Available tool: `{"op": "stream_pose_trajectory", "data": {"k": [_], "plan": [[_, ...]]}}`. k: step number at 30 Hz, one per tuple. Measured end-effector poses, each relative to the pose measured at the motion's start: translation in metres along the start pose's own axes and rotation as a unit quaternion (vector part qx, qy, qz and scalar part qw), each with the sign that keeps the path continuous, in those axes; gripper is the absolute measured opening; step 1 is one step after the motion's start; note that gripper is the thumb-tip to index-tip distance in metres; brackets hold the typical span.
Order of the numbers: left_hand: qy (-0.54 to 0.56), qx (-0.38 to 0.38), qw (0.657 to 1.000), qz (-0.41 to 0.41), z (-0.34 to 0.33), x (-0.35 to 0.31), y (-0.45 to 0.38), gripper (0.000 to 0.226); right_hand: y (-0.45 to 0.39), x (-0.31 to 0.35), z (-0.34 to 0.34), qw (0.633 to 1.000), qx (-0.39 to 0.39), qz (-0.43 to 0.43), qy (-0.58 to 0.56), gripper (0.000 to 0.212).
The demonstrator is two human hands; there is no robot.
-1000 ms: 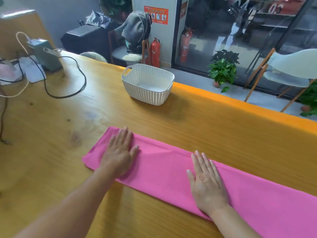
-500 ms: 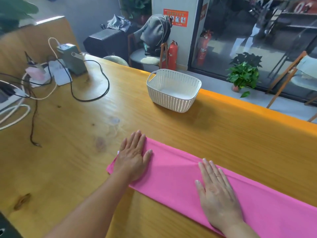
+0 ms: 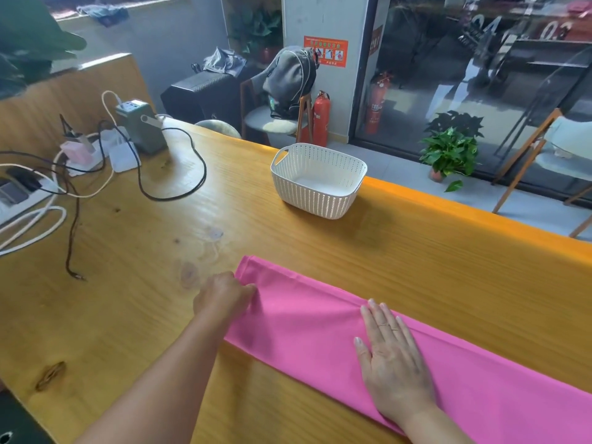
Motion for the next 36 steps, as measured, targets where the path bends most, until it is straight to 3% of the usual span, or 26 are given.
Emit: {"op": "stream_pose_trajectory", "data": {"k": [3,5,7,8,11,14,16,18,23,26,29,31,33,36], "plan": [[0.013,-0.006,1.000,0.000,0.005,0.004,0.000,0.033,0.009,-0.004,0.008,1.000,-0.019,-0.020,-0.012,0.065],[-0.016,-0.081,0.996,-0.039,0.008,-0.004,0.003,0.051,0.032,-0.028,0.014,0.993,-0.062,-0.098,-0.026,0.068],[-0.076,-0.183,0.964,-0.176,0.001,-0.034,0.020,0.061,0.060,-0.067,0.023,0.974,-0.091,-0.207,-0.001,0.066],[-0.058,-0.184,0.943,-0.270,-0.012,-0.058,0.037,0.059,0.077,-0.092,0.027,0.959,-0.093,-0.267,0.016,0.066],[-0.037,-0.010,0.858,-0.511,-0.091,-0.120,0.099,0.047,0.122,-0.160,0.029,0.901,-0.026,-0.432,0.037,0.081],[-0.145,0.092,0.746,-0.644,-0.170,-0.145,0.154,0.051,0.149,-0.190,0.025,0.843,0.080,-0.530,0.055,0.094],[-0.208,0.089,0.713,-0.664,-0.195,-0.147,0.166,0.059,0.148,-0.196,0.023,0.821,0.116,-0.557,0.050,0.098],[-0.225,0.081,0.717,-0.655,-0.201,-0.146,0.165,0.066,0.136,-0.204,0.023,0.816,0.125,-0.563,0.034,0.099],[-0.201,0.071,0.753,-0.622,-0.200,-0.143,0.166,0.075,0.068,-0.241,0.024,0.887,0.110,-0.448,0.030,0.094],[-0.198,0.073,0.758,-0.617,-0.203,-0.145,0.170,0.083,0.008,-0.277,0.019,0.933,0.118,-0.339,0.021,0.090],[-0.192,0.049,0.742,-0.641,-0.202,-0.158,0.174,0.085,-0.043,-0.304,0.016,0.947,0.156,-0.280,0.018,0.087],[-0.195,0.050,0.705,-0.680,-0.204,-0.164,0.180,0.081,-0.061,-0.301,0.023,0.941,0.158,-0.298,0.021,0.084],[-0.199,0.077,0.672,-0.709,-0.210,-0.167,0.186,0.074,-0.055,-0.280,0.029,0.919,0.103,-0.381,-0.016,0.079],[-0.207,0.111,0.657,-0.716,-0.219,-0.168,0.188,0.070,-0.023,-0.223,0.021,0.888,0.055,-0.454,-0.057,0.076]]}}
Point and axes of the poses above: each hand's wrist, its own y-axis away from the middle knuckle, its own z-axis out of the back of the hand, x = y × z, the point moved 6 cm from there along -y, towards the middle knuckle, and after that the axes turned 9 degrees about y, right-handed, at the moved point
